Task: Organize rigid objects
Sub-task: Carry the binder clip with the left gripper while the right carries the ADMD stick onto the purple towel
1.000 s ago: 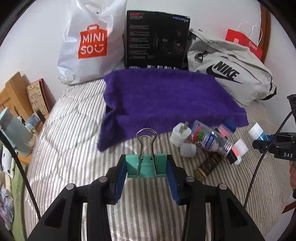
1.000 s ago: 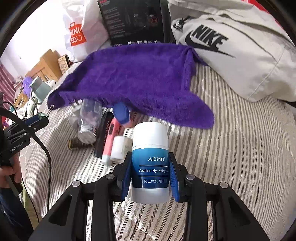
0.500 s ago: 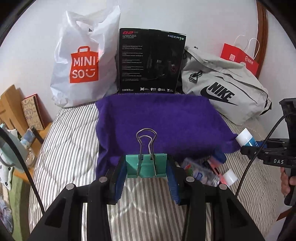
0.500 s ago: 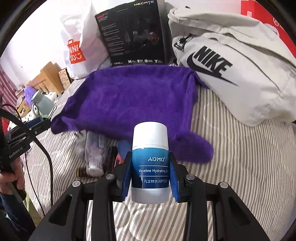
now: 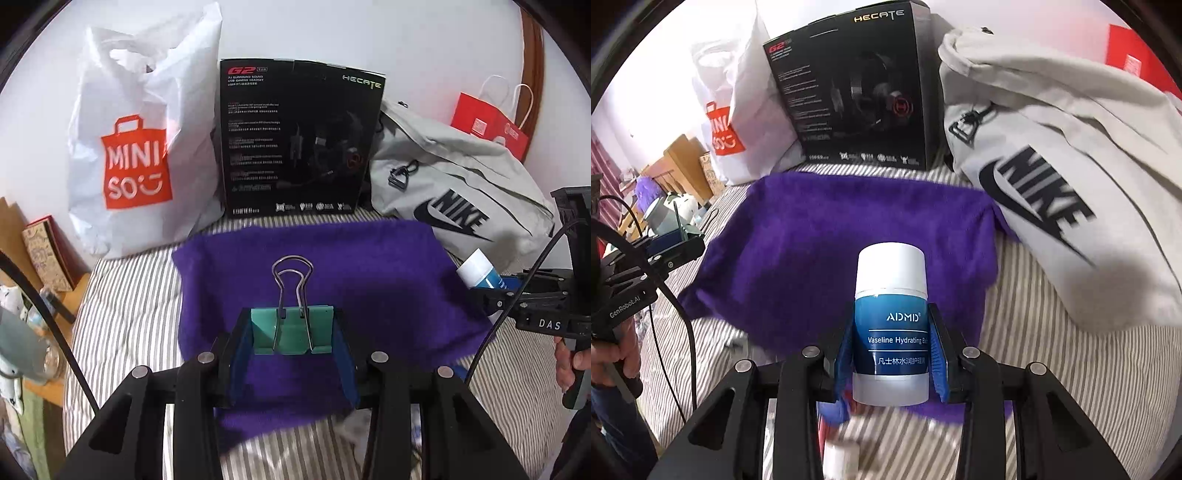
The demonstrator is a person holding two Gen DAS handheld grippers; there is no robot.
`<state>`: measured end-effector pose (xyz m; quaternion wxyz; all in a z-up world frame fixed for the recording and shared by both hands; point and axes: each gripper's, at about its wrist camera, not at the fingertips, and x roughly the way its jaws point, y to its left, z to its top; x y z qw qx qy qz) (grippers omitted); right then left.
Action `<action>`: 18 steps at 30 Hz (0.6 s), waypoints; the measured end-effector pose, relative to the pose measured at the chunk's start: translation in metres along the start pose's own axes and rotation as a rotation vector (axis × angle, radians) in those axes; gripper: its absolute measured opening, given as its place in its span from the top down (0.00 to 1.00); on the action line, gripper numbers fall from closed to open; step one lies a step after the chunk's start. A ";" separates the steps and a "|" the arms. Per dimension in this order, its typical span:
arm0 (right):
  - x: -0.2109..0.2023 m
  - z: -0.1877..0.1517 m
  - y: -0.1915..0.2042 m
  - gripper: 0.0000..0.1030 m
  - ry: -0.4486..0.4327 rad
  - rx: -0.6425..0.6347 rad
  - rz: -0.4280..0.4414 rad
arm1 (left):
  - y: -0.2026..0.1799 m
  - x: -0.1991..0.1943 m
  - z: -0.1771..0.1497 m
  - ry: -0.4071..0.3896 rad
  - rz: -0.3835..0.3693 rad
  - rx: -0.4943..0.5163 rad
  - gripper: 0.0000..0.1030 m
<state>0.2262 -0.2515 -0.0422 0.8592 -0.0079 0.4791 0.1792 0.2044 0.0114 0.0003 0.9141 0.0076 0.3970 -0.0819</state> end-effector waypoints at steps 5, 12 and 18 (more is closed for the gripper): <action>0.021 0.025 -0.003 0.65 0.013 -0.004 -0.006 | 0.004 0.028 0.020 0.023 -0.006 0.001 0.62; 0.059 0.044 -0.002 0.65 0.046 -0.007 -0.024 | 0.008 0.071 0.038 0.052 -0.009 -0.016 0.62; 0.073 0.053 -0.003 0.65 0.044 0.002 -0.027 | 0.006 0.096 0.045 0.088 -0.007 -0.006 0.62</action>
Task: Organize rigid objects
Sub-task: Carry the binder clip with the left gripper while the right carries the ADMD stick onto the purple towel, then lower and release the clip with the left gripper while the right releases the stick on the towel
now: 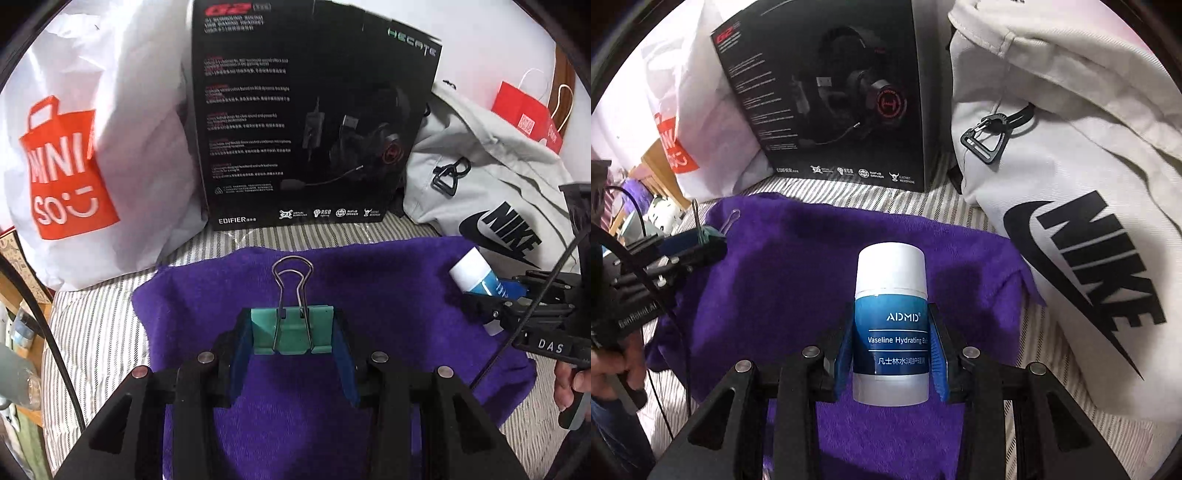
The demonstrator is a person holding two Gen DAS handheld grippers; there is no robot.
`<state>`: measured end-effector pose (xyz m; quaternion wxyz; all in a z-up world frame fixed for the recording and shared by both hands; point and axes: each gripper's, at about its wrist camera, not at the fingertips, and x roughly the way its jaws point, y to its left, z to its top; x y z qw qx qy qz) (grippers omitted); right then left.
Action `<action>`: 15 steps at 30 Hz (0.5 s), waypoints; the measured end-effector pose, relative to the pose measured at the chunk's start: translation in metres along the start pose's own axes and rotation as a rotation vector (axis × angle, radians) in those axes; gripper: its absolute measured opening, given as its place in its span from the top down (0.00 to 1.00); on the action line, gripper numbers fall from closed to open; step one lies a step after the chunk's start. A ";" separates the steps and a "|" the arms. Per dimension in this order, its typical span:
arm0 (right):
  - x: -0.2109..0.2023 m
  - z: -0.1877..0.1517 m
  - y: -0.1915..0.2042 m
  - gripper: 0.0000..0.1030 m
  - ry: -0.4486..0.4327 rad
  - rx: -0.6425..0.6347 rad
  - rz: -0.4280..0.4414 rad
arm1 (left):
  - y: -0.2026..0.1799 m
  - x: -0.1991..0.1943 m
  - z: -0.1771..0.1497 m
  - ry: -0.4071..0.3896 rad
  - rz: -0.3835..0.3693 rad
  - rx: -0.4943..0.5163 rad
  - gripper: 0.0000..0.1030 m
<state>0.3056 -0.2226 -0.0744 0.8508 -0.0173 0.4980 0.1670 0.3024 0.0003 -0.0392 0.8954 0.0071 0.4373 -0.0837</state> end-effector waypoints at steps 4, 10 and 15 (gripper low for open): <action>0.010 0.002 0.001 0.65 0.020 -0.020 -0.014 | 0.002 0.010 -0.001 0.021 0.001 0.001 0.62; 0.021 0.002 0.003 0.65 0.048 -0.028 -0.012 | 0.001 0.020 -0.002 0.046 0.020 0.013 0.62; 0.026 0.001 0.005 0.65 0.060 -0.037 -0.031 | 0.002 0.021 -0.004 0.048 0.021 0.010 0.62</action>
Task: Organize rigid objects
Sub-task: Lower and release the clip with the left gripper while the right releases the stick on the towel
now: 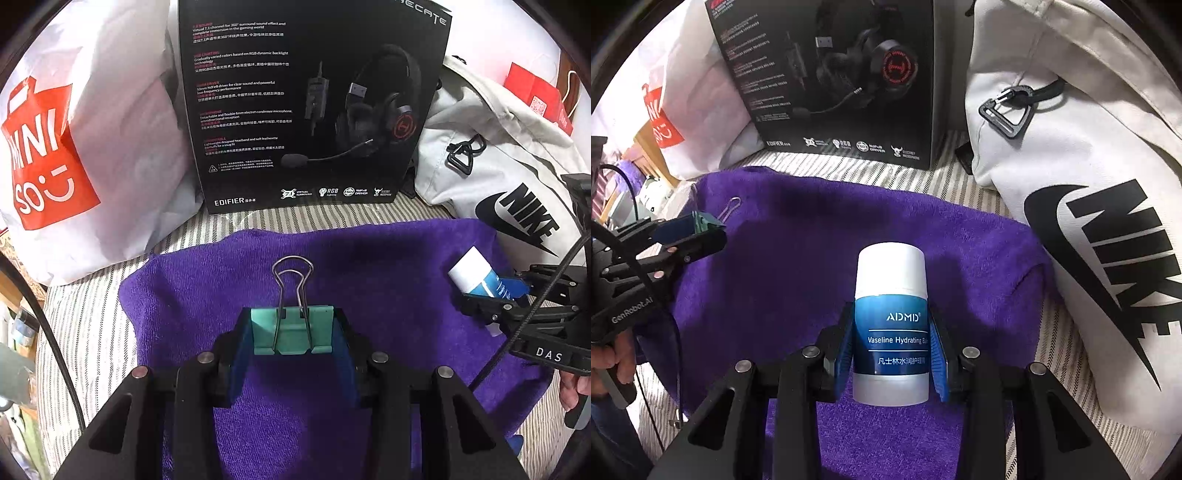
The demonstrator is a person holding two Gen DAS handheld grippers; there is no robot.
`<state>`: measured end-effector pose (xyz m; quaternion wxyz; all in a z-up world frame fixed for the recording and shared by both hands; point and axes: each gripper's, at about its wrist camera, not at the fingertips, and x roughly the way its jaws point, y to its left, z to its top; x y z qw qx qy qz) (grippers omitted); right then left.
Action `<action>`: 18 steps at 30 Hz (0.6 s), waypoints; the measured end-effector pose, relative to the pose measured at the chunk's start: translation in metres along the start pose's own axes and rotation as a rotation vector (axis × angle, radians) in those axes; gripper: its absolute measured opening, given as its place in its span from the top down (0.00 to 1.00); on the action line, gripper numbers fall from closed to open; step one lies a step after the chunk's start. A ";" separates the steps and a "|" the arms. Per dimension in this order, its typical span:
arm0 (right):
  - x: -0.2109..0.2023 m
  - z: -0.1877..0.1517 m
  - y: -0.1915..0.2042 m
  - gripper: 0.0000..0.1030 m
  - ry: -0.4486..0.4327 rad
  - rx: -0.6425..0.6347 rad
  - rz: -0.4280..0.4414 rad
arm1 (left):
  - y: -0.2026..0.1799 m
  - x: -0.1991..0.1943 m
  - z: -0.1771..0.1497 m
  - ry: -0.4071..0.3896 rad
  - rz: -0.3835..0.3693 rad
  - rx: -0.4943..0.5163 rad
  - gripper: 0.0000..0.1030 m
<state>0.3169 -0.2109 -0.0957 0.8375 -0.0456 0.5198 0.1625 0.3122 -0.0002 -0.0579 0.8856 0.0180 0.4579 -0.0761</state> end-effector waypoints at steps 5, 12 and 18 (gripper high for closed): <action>0.005 0.000 -0.002 0.65 0.013 0.000 -0.015 | 0.001 0.006 -0.002 0.017 -0.007 -0.004 0.62; 0.012 -0.001 0.000 0.65 0.027 -0.009 -0.025 | 0.000 0.019 -0.005 0.048 0.001 -0.002 0.62; 0.014 0.000 0.002 0.65 0.027 -0.023 -0.026 | -0.003 0.027 -0.009 0.070 0.012 0.005 0.62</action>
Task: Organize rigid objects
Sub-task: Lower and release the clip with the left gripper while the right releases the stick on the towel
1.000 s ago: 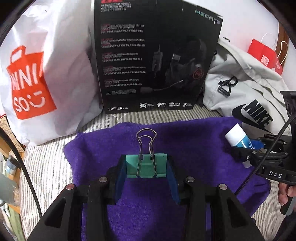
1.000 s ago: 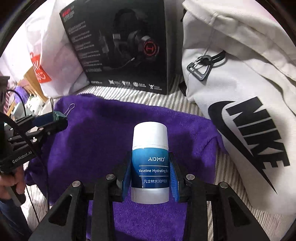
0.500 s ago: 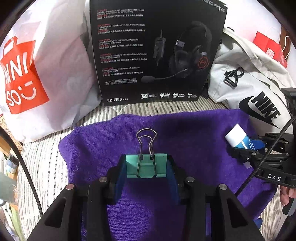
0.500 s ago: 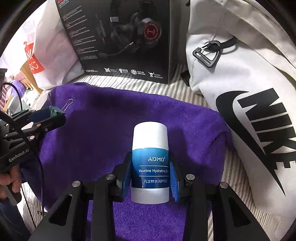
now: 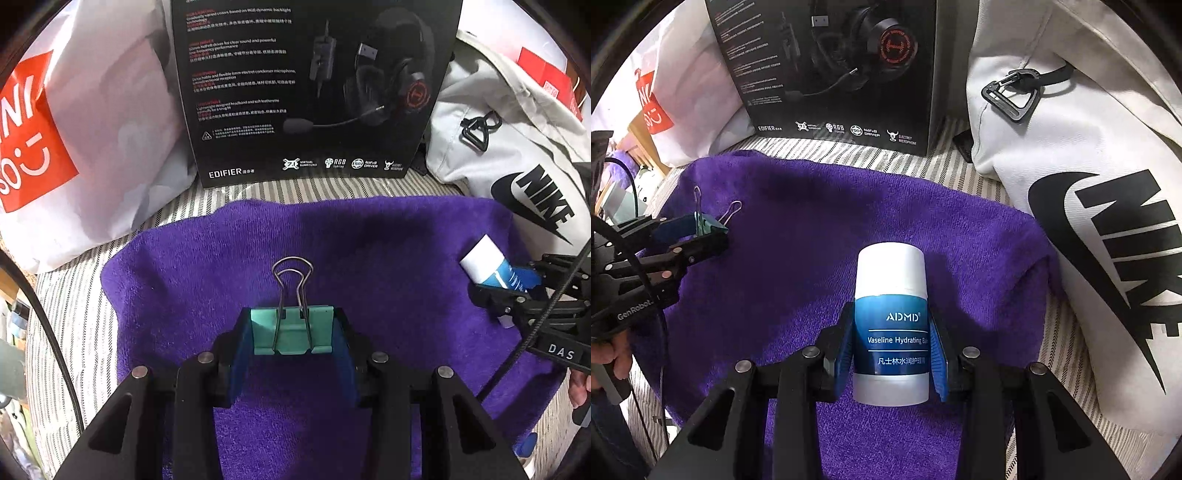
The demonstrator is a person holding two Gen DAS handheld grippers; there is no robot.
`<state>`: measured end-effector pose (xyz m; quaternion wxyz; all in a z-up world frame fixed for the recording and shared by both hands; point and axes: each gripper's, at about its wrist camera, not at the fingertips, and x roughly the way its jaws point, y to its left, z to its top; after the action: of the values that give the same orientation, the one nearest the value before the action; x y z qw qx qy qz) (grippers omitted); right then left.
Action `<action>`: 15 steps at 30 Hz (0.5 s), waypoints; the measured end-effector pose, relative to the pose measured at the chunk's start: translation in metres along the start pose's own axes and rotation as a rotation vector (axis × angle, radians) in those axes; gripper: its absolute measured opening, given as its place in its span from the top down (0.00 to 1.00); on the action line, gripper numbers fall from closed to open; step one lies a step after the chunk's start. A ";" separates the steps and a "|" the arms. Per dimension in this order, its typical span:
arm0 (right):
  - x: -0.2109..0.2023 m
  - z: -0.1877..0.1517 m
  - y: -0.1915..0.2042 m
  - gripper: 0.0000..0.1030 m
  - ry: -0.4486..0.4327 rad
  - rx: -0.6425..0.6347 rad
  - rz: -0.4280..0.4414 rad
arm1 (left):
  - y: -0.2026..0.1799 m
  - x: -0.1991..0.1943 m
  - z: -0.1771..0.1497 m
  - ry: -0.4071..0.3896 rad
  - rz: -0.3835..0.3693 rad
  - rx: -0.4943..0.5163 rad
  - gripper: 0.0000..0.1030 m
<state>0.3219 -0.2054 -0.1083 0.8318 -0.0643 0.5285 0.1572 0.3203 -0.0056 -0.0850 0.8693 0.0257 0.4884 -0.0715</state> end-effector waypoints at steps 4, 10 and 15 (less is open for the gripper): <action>0.001 0.000 0.005 0.65 -0.001 -0.020 -0.014 | -0.003 0.003 -0.001 0.008 0.010 0.012 0.62; 0.002 -0.001 0.008 0.65 -0.004 -0.046 -0.010 | -0.008 0.005 -0.003 0.010 0.032 0.035 0.61; 0.004 0.000 0.008 0.61 -0.003 -0.053 0.011 | -0.008 0.005 -0.004 0.012 0.032 0.041 0.61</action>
<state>0.3211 -0.1971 -0.1115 0.8299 -0.0832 0.5230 0.1755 0.3184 -0.0138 -0.0914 0.8667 0.0515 0.4916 -0.0674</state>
